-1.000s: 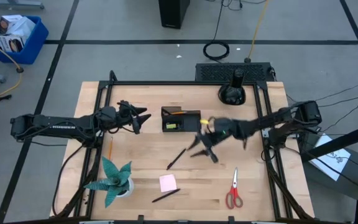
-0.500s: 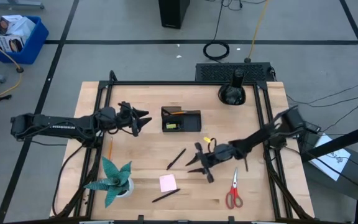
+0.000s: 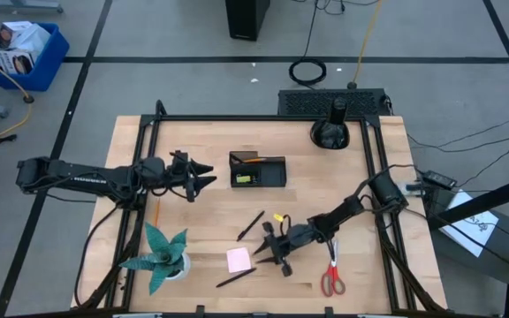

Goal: Pick and place office supplies into organizer
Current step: Put the black pen into the black desk organizer

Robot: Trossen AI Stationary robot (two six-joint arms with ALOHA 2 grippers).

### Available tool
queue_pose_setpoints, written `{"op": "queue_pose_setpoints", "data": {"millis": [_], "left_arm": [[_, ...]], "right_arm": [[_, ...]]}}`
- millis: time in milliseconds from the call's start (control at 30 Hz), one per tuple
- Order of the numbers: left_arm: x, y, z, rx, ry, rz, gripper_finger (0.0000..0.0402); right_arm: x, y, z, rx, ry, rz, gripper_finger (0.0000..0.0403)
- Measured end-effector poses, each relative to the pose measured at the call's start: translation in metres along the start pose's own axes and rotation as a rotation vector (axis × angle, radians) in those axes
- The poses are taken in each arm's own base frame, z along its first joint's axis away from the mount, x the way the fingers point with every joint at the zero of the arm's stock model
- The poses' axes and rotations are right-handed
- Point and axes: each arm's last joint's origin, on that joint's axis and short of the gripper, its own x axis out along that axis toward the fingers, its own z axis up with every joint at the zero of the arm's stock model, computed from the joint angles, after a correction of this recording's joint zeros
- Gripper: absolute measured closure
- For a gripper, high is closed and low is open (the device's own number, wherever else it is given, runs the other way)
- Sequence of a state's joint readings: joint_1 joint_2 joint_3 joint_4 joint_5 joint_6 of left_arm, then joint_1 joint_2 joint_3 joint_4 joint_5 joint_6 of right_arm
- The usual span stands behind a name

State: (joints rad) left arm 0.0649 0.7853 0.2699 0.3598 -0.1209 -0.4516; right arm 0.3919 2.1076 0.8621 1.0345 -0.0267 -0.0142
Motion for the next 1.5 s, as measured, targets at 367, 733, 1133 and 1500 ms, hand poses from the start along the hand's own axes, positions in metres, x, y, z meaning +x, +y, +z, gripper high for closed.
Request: {"op": "queue_pose_setpoints", "data": {"millis": [367, 733, 1133, 1500], "left_arm": [[0.004, -0.004, -0.010, 0.024, 0.058, 0.023, 0.0183], [0.015, -0.001, -0.025, -0.002, 0.138, 0.073, 0.0183], [0.016, -0.009, -0.029, -0.012, 0.145, 0.028, 0.0183], [0.015, -0.017, -0.027, 0.023, 0.119, -0.027, 0.0183]], "right_arm": [[0.013, 0.041, 0.006, -0.079, 0.103, -0.115, 0.0283], [0.019, 0.037, -0.001, -0.039, 0.111, -0.124, 0.0276], [0.047, 0.042, -0.009, -0.022, 0.137, -0.092, 0.0263], [0.047, 0.040, -0.013, 0.048, 0.176, -0.111, 0.0286]]}}
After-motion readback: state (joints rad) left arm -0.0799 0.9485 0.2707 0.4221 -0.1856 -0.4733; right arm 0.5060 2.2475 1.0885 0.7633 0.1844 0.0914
